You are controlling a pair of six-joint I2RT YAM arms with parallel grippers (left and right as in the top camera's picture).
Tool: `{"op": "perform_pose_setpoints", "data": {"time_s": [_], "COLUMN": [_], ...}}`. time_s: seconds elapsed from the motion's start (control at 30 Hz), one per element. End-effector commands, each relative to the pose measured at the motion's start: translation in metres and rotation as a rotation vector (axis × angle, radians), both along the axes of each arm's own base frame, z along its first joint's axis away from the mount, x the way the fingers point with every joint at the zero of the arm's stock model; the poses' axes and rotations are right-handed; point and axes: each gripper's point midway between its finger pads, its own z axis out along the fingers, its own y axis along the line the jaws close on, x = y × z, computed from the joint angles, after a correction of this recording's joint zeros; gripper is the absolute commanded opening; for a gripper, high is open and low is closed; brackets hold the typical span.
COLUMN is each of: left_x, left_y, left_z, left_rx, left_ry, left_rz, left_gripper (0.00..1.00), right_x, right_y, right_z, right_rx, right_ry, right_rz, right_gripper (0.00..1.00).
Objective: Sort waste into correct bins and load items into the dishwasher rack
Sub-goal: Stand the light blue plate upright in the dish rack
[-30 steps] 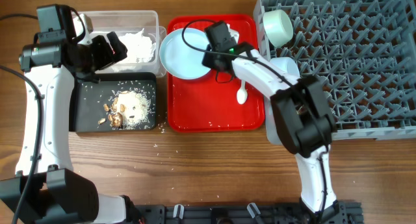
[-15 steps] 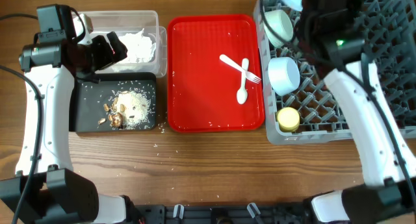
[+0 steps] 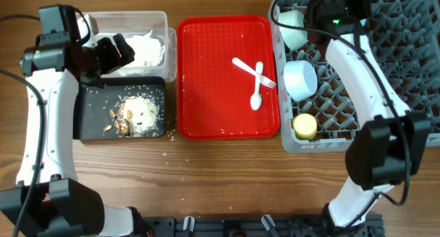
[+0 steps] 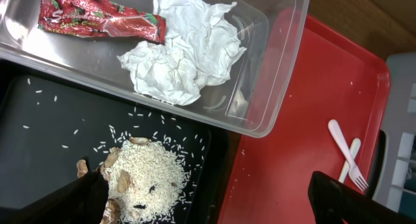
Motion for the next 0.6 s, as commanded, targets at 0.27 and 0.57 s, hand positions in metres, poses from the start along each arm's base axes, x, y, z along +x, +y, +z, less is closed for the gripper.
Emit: {"op": "perform_pose_setpoints", "data": {"time_s": [0.27,0.57], "left_x": [0.0,0.0], "left_y": [0.001,0.0], "left_z": [0.006,0.006], "left_rx": [0.008,0.008], "left_ry": [-0.02,-0.02], "left_rz": [-0.009,-0.009], "left_gripper": [1.0,1.0], "right_x": [0.011,-0.022], "right_y": [-0.011,0.127], "right_z": [-0.03,0.031], "right_rx": [-0.049,0.103], "right_ry": [0.04,-0.1], "right_rz": [-0.049,0.225], "right_gripper": [1.0,1.0]}}
